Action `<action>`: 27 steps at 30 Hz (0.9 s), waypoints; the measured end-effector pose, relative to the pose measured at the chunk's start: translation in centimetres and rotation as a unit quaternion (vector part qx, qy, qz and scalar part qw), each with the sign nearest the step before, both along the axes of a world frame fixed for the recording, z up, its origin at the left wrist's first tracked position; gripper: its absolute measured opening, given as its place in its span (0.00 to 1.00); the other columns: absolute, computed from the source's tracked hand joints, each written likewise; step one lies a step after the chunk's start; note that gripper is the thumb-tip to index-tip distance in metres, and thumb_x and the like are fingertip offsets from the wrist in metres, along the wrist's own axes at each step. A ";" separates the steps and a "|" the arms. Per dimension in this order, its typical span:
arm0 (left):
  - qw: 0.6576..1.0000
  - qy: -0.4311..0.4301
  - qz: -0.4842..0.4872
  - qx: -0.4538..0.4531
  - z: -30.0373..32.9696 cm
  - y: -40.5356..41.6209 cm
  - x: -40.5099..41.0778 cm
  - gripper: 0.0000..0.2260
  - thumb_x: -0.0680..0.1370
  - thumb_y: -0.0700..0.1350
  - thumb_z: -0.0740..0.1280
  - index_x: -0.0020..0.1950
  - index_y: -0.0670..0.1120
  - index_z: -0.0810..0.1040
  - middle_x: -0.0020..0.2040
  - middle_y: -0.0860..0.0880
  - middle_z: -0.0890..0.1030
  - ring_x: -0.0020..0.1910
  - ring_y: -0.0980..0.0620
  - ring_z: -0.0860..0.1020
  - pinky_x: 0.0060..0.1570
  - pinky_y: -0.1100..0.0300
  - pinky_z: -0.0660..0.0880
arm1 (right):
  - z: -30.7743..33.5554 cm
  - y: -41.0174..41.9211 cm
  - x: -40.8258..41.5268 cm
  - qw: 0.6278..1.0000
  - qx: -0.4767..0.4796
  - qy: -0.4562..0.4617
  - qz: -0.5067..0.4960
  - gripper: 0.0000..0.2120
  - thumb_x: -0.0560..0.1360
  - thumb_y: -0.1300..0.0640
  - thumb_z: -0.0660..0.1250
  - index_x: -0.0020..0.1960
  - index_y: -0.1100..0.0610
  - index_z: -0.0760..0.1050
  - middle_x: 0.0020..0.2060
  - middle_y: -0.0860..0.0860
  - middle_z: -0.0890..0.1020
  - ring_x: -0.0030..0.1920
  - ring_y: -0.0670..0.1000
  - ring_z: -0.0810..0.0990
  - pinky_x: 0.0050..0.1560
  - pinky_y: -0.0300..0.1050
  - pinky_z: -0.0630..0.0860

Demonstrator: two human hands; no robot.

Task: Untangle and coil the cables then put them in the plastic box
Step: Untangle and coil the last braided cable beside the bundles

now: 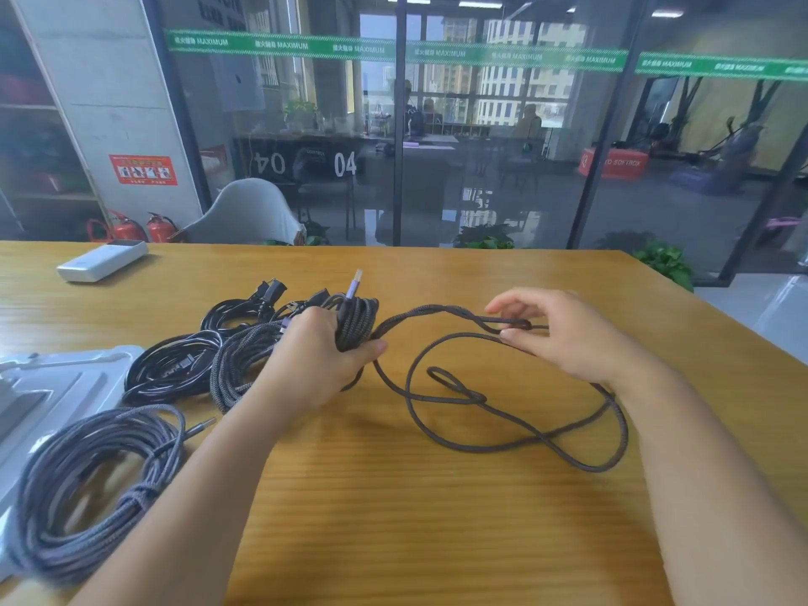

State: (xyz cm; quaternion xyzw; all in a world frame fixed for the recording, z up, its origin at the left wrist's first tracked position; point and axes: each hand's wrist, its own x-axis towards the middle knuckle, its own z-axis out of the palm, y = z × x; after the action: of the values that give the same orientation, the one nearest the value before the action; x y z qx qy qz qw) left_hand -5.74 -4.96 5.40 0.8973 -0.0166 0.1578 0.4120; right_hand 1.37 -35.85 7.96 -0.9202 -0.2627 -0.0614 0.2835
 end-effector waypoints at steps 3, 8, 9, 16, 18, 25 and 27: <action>1.000 -0.010 0.001 0.001 0.2 0.5 0.1 0.23 0.77 0.53 0.76 0.44 0.32 0.77 0.28 0.49 0.69 0.25 0.52 0.64 0.25 0.63 0.64 | -0.1 -0.3 0.1 0.996 0.052 0.068 0.040 0.16 0.78 0.54 0.75 0.61 0.37 0.79 0.57 0.42 0.83 0.58 0.42 0.82 0.65 0.51 0.78; 1.000 0.014 0.004 0.015 -0.1 0.1 0.2 0.19 0.77 0.54 0.76 0.43 0.38 0.80 0.28 0.50 0.70 0.25 0.53 0.66 0.28 0.60 0.66 | 0.3 0.5 -0.2 0.949 0.295 0.098 0.047 0.17 0.84 0.67 0.61 0.63 0.49 0.80 0.37 0.50 0.84 0.42 0.47 0.85 0.47 0.52 0.80; 1.000 0.018 0.002 0.019 -0.1 -0.1 0.2 0.18 0.77 0.54 0.76 0.42 0.39 0.80 0.27 0.50 0.71 0.25 0.53 0.67 0.29 0.59 0.67 | 0.4 0.7 -0.4 0.934 0.329 0.121 0.062 0.19 0.84 0.68 0.59 0.64 0.50 0.80 0.33 0.51 0.81 0.38 0.46 0.83 0.44 0.49 0.76; 1.000 0.014 -0.008 -0.005 0.0 -0.2 0.2 0.15 0.78 0.52 0.76 0.42 0.40 0.81 0.26 0.54 0.69 0.23 0.57 0.65 0.25 0.66 0.64 | -0.5 1.3 -1.2 0.775 0.512 0.324 0.179 0.15 0.77 0.63 0.62 0.53 0.51 0.86 0.30 0.52 0.75 0.25 0.47 0.71 0.29 0.41 0.61; 1.000 0.008 -0.011 -0.010 0.1 -0.2 0.1 0.14 0.78 0.51 0.76 0.40 0.42 0.81 0.26 0.54 0.69 0.22 0.57 0.65 0.25 0.67 0.64 | -1.0 1.3 -0.8 0.723 0.529 0.358 0.265 0.10 0.76 0.60 0.69 0.54 0.52 0.84 0.35 0.51 0.79 0.31 0.47 0.78 0.30 0.38 0.72; 1.000 -0.001 -0.015 0.007 0.0 -0.2 0.2 0.20 0.78 0.54 0.75 0.42 0.37 0.79 0.27 0.51 0.69 0.24 0.54 0.65 0.26 0.62 0.64 | -0.8 1.9 -0.2 0.799 0.545 0.220 0.124 0.17 0.74 0.43 0.75 0.53 0.55 0.84 0.38 0.49 0.83 0.38 0.48 0.80 0.35 0.37 0.78; 1.000 -0.004 -0.013 0.024 -0.1 -0.6 0.1 0.20 0.78 0.54 0.75 0.41 0.37 0.79 0.27 0.51 0.69 0.25 0.52 0.66 0.29 0.57 0.66 | -0.8 2.7 0.0 0.838 0.523 0.156 -0.010 0.18 0.78 0.41 0.68 0.46 0.56 0.83 0.31 0.48 0.77 0.33 0.48 0.73 0.34 0.40 0.74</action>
State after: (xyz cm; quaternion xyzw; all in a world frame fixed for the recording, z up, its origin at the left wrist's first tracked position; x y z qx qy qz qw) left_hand -5.61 -5.53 5.29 0.9059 -0.0341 0.1557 0.3925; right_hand 1.42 -33.13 7.17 -0.6352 -0.1344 -0.0478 0.7590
